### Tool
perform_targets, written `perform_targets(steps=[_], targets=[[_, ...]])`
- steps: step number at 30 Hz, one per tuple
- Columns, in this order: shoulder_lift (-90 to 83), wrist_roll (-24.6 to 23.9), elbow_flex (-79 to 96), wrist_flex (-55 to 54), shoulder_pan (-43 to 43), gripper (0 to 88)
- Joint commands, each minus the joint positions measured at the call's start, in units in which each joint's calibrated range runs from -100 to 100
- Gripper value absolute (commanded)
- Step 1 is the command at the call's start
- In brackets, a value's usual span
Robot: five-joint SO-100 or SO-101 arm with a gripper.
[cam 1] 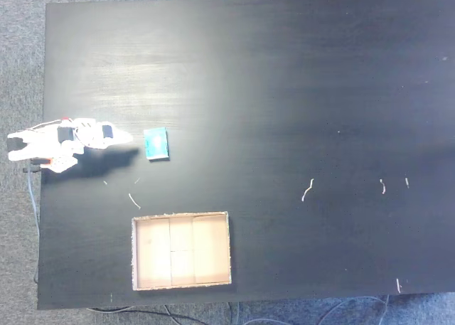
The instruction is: Pick the green block and drop it in the box on the right.
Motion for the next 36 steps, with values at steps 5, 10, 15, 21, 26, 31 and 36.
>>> perform_targets(steps=[5, 10, 15, 21, 26, 31, 36], targets=[[-0.31, -3.81, 1.33, 0.40, -4.11, 0.1], [-0.31, -3.81, 1.33, 0.40, -4.11, 0.1], [-0.31, -3.81, 1.33, 0.40, -4.11, 0.1], [-0.31, -3.81, 1.33, 0.40, -4.11, 0.1], [-0.31, -3.81, 1.33, 0.40, -4.11, 0.1], [-0.31, -4.88, 1.33, 0.40, -2.81, 0.1], [-0.31, -4.44, 1.33, 0.48, -3.11, 0.7]])
